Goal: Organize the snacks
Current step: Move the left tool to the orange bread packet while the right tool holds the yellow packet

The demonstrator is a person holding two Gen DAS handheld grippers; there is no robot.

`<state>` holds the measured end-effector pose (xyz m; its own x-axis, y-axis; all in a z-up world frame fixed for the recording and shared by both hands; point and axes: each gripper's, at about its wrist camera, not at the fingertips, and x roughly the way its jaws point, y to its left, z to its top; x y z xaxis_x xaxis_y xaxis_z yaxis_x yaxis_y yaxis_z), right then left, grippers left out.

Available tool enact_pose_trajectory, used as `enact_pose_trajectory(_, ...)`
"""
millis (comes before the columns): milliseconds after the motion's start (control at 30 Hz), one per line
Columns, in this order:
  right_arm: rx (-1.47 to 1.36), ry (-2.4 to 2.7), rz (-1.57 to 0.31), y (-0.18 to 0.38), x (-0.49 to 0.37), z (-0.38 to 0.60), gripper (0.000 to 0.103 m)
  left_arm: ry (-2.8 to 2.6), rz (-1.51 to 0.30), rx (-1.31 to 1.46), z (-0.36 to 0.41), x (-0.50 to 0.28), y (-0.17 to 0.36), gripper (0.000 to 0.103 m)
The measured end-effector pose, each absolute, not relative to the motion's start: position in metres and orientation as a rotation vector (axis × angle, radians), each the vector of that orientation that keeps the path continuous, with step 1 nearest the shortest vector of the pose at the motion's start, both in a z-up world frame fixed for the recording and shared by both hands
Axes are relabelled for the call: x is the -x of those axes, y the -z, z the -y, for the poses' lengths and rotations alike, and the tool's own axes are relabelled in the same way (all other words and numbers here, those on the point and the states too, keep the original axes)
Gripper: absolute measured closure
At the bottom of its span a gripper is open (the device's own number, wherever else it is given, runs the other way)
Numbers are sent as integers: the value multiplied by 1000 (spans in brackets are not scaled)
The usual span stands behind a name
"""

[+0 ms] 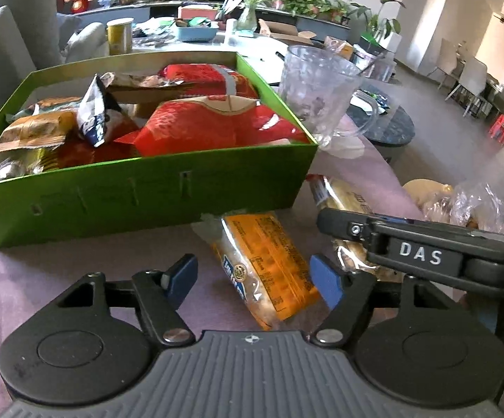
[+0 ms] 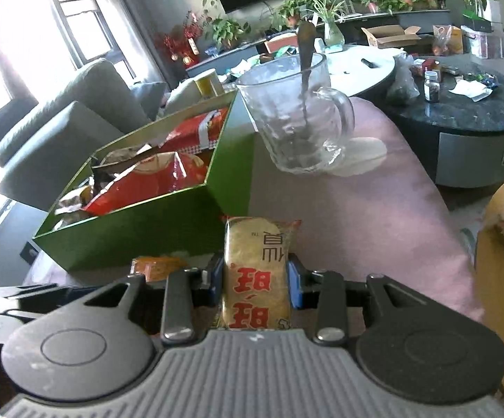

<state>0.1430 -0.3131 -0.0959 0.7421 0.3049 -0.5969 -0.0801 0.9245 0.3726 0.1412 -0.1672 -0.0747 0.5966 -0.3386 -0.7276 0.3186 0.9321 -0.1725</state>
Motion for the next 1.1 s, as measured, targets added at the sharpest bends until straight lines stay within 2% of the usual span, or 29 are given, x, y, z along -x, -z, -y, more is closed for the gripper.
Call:
enact_pose_trajectory(133,-335,-215,-705,96,-145,309,63,377,-855,43,165,-140,74,37)
enact_pose_trajectory(300,-350,-203,-702,97,-148,314,63,342,-849,-5,178,-142,74,28)
enact_pose_trajectory(433,-352,-189,-701,99,-149,316,63,341,-861,-4,184,-148,80,26)
enact_pose_trajectory(567,-354,-182,-699,99,-149,319,63,315,-872,-43,184,-149,87,39)
enact_pose_trajectory(933,-344,-204,-708,102,-149,317,63,266,-839,-34,162,-142,83,41)
enact_pose_trajectory(967,-346,-205,-709,102,-149,317,63,276,-842,-33,163,-143,83,49)
enact_pose_trajectory(1000,-348,-206,-709,102,-149,317,63,295,-846,-32,164,-144,84,62)
enact_pose_trajectory(1100,-353,-210,-712,103,-149,317,63,321,-843,-50,167,-143,84,64)
